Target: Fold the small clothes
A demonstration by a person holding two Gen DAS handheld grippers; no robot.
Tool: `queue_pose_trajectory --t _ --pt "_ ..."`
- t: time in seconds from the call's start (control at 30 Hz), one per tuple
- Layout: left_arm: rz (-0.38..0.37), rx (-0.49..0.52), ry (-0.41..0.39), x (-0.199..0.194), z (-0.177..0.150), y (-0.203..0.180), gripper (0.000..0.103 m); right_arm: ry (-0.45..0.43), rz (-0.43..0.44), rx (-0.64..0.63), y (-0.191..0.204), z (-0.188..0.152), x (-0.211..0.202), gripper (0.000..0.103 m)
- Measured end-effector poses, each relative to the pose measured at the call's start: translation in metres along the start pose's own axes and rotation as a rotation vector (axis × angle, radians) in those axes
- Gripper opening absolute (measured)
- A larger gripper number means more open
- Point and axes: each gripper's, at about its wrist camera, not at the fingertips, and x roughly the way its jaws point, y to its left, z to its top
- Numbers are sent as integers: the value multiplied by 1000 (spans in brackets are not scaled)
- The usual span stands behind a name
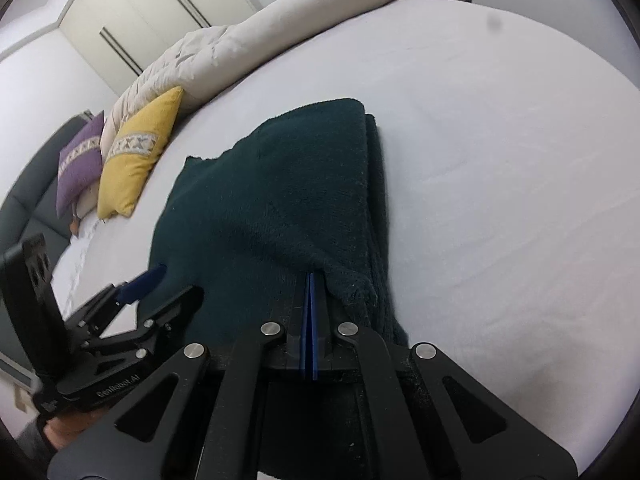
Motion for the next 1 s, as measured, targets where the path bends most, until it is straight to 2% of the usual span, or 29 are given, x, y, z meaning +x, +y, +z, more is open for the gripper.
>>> queue_pose_trajectory --t 0.27,0.4,0.47,0.5,0.57,0.6,0.73,0.8,0.87,0.9,1.0 --pt "-20 0 -14 -3 -4 3 73 11 -69 -73 14 -8 -5 0" --pt "-28 -2 -12 -10 -4 5 73 32 -106 -94 22 1 -3 0" --pt "-23 -21 -13 -20 -2 9 71 14 -113 -101 33 10 -13 5" --pt "-20 -41 -18 -25 0 12 66 -16 -116 -110 38 17 -20 10" --pt "-27 -98 -36 -33 4 22 64 -49 -112 -107 43 32 -29 32" --pt "-31 -123 -46 -36 7 27 64 -54 -87 -96 44 43 -29 48" --pt "6 -120 -51 -29 29 34 63 -15 12 -111 54 75 -14 49" --pt "30 -113 -28 -17 38 36 62 37 76 -90 52 91 5 49" --pt "62 -115 26 6 45 38 63 106 83 -37 44 103 30 49" --pt "77 -108 39 12 47 38 67 145 67 2 36 108 47 49" --pt "84 -106 67 28 52 41 75 177 82 71 19 118 69 47"
